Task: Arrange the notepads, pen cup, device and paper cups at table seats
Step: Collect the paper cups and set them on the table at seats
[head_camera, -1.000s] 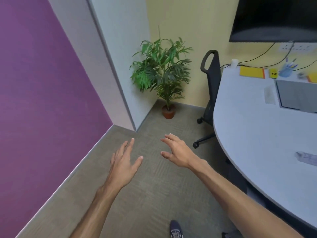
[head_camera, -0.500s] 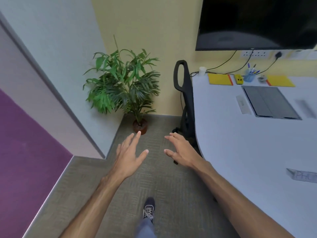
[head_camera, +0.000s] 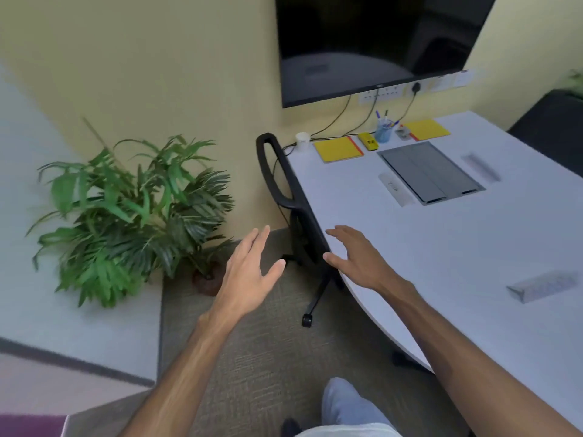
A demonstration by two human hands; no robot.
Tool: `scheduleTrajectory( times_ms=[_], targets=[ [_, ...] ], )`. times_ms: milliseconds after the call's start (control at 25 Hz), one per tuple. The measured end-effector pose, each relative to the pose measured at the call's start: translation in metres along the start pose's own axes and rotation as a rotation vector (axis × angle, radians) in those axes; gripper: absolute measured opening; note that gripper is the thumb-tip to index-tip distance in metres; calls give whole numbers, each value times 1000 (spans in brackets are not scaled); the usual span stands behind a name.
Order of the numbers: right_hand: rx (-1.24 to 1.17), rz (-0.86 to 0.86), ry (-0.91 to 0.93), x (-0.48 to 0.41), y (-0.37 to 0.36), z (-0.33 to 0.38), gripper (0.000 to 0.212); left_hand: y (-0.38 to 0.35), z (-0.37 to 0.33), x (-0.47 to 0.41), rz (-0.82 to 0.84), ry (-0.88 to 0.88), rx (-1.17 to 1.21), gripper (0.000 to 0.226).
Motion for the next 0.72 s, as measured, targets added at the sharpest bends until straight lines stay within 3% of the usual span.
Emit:
scheduleTrajectory(
  times_ms=[400,720],
  targets=[
    [-59,-110,-132,-147,36,-77,56,-39,-26,-204,108,-155,39,72],
    [-66,-69,-174,-257,54,-130,57,-71,-38,-345,132,-96,98,68]
  ],
)
Point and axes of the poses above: each hand's wrist, its own x-axis away from the middle knuckle, its own y-axis out of the back of the hand, z = x × y, the point moved 6 cm from there along -x, towards the middle knuckle, and after that the axes turned 3 degrees about x, right-handed, at the moved point
